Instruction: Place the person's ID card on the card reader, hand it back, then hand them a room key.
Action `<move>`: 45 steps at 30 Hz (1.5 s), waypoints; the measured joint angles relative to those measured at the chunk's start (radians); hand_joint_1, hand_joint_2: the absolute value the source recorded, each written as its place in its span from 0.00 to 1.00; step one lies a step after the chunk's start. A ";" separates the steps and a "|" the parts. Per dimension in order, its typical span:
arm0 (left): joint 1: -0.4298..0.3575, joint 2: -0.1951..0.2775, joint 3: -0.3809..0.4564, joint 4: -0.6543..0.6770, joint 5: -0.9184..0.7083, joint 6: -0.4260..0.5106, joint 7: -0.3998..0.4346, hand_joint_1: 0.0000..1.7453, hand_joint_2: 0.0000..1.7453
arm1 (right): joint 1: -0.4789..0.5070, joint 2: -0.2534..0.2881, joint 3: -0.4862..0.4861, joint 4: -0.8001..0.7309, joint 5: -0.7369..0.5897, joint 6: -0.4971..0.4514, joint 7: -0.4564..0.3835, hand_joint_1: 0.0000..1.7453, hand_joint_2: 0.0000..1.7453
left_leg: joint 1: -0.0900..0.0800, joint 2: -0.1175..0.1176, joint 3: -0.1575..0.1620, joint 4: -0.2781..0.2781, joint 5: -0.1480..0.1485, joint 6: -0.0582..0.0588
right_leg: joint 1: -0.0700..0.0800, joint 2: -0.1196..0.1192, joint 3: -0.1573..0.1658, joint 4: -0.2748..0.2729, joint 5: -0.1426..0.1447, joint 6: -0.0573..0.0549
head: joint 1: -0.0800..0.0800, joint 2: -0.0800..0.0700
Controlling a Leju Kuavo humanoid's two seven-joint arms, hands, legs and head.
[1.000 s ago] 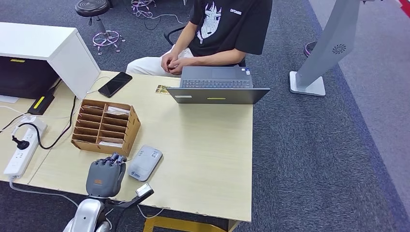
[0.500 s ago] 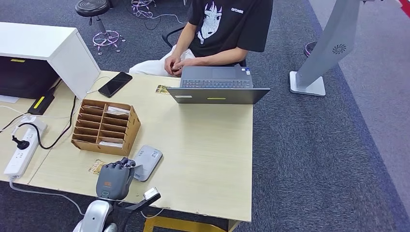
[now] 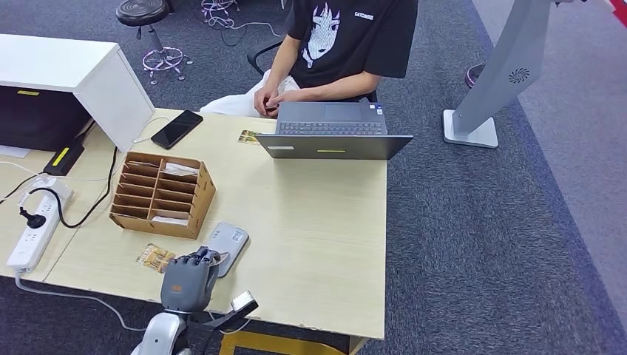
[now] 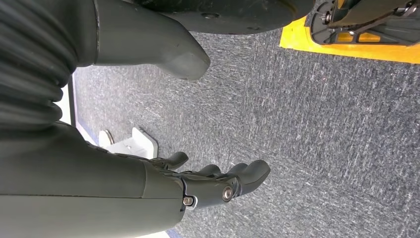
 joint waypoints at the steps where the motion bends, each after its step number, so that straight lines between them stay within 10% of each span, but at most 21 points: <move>1: 0.000 0.000 0.000 -0.001 -0.001 0.000 -0.008 1.00 1.00 | 0.000 0.000 0.000 0.000 -0.002 0.001 0.000 0.00 1.00 | 0.000 0.000 0.000 0.000 0.000 0.000 | 0.000 0.000 0.000 0.000 0.000 0.000 | 0.000 0.000; 25: 0.018 0.015 0.168 -0.387 0.058 0.000 -0.182 1.00 1.00 | 0.001 0.000 0.012 0.001 -0.017 -0.004 0.001 0.00 1.00 | 0.000 0.000 0.000 0.000 0.001 0.000 | 0.000 0.000 -0.001 0.000 0.000 0.000 | 0.000 0.000; 34: -0.106 -0.004 0.362 -0.648 0.127 -0.002 -0.361 1.00 1.00 | 0.000 0.000 0.039 0.002 -0.028 -0.004 0.009 0.00 1.00 | 0.001 0.000 0.000 0.000 0.001 0.000 | 0.001 0.000 -0.001 0.001 0.001 0.000 | 0.000 0.000; 45: -0.283 0.024 0.468 -0.654 0.067 -0.007 -0.321 1.00 1.00 | -0.004 0.003 0.060 0.002 -0.026 -0.003 0.012 0.00 1.00 | 0.001 -0.001 0.000 0.000 0.002 -0.001 | 0.001 -0.001 -0.001 0.001 0.001 -0.001 | 0.000 0.000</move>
